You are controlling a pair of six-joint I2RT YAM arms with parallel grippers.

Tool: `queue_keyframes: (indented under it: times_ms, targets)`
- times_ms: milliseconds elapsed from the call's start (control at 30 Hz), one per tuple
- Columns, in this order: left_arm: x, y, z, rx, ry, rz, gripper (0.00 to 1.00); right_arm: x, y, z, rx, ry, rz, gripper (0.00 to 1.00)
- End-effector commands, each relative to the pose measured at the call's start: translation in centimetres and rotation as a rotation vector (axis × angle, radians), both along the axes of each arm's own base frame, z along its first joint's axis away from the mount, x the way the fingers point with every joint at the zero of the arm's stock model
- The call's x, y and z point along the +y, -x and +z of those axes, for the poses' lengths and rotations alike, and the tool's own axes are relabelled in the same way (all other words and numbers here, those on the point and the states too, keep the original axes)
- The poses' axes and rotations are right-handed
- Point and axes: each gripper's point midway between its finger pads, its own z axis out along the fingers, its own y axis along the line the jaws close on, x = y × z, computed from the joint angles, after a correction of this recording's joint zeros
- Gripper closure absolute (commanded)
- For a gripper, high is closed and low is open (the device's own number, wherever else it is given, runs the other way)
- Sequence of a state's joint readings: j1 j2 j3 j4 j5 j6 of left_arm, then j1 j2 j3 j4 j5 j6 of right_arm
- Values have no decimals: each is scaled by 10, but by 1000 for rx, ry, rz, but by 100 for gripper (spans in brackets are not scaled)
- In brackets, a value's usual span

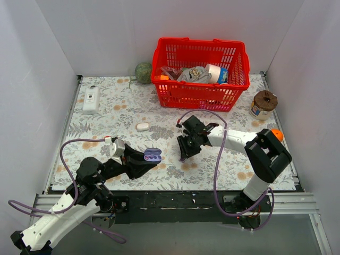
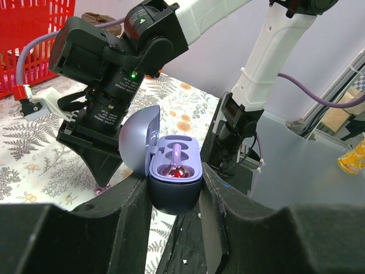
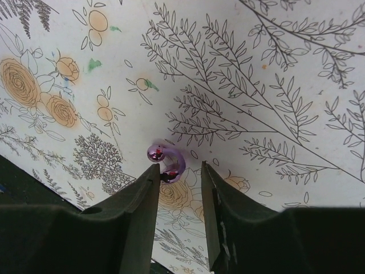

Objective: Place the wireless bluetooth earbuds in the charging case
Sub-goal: Adjust the earbud at the center of the board.

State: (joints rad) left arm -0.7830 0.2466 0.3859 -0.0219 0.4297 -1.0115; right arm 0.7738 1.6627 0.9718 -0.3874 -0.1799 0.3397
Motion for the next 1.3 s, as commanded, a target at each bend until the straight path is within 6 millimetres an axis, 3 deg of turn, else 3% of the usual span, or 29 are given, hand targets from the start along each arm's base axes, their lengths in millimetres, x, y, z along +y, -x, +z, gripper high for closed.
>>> queue_keyframes:
  times_ms: [0, 467, 767, 1267]
  targets:
    - [0, 1, 2, -6, 13, -3, 100, 2, 10, -6, 40, 3, 11, 57]
    - [1, 3, 4, -11, 22, -7, 100, 0, 12, -13, 45, 20, 7, 62]
    - [1, 3, 5, -10, 20, -7, 100, 1, 4, -9, 21, 34, 0, 56]
    - [1, 3, 2, -7, 19, -5, 100, 4, -15, -7, 0, 31, -59, 58]
